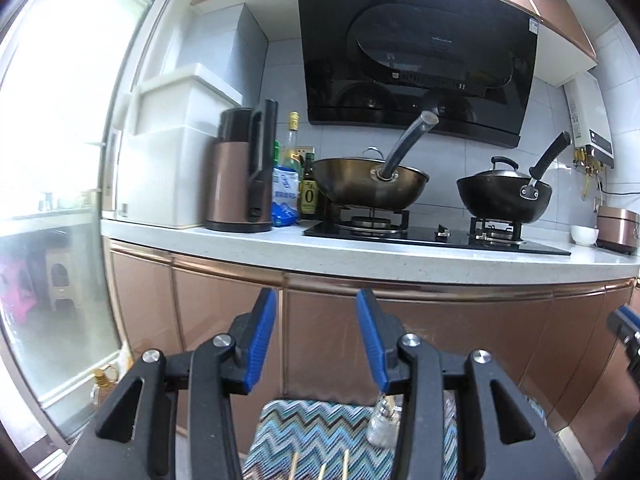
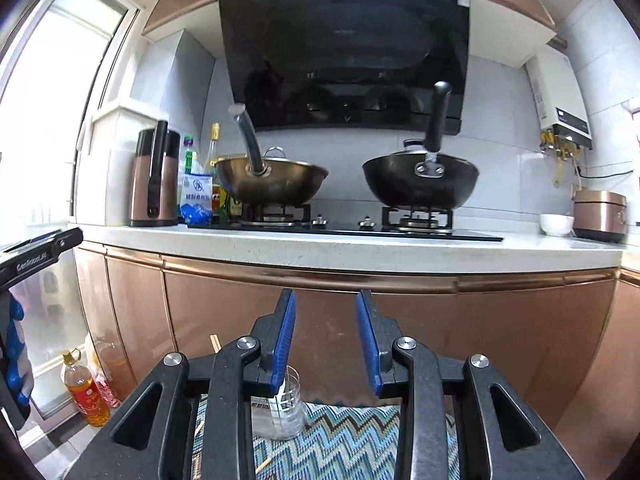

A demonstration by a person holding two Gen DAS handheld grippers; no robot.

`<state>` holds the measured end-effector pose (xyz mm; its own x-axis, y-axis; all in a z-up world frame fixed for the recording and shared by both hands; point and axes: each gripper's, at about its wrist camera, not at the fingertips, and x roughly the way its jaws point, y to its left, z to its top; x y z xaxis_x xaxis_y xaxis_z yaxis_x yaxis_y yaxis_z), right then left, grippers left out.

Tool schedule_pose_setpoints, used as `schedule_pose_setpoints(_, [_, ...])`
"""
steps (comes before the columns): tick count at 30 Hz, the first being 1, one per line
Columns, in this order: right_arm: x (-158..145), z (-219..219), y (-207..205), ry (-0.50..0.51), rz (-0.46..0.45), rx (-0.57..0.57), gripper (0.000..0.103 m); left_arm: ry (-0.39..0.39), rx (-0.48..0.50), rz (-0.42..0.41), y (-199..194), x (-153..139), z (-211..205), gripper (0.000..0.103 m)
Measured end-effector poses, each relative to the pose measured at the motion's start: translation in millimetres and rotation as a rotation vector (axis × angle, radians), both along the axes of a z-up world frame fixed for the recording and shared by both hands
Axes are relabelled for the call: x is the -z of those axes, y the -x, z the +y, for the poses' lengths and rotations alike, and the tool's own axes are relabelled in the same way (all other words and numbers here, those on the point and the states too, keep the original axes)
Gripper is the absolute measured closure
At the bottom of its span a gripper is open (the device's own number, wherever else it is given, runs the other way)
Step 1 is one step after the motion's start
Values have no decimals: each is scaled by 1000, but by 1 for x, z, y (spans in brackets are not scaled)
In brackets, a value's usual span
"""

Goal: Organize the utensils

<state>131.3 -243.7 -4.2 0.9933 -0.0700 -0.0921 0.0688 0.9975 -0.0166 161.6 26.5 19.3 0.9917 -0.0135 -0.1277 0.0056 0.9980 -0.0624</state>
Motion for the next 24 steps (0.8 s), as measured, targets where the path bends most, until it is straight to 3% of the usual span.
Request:
schedule_pose_setpoints(12, [-12,-10,75,-47,-20,2,69,19,-52,26,76,-10,52,63])
schedule_pose_setpoints(24, [-2,-32,112,-103,-20,20,69,40,-104,41,110,-2,75,63])
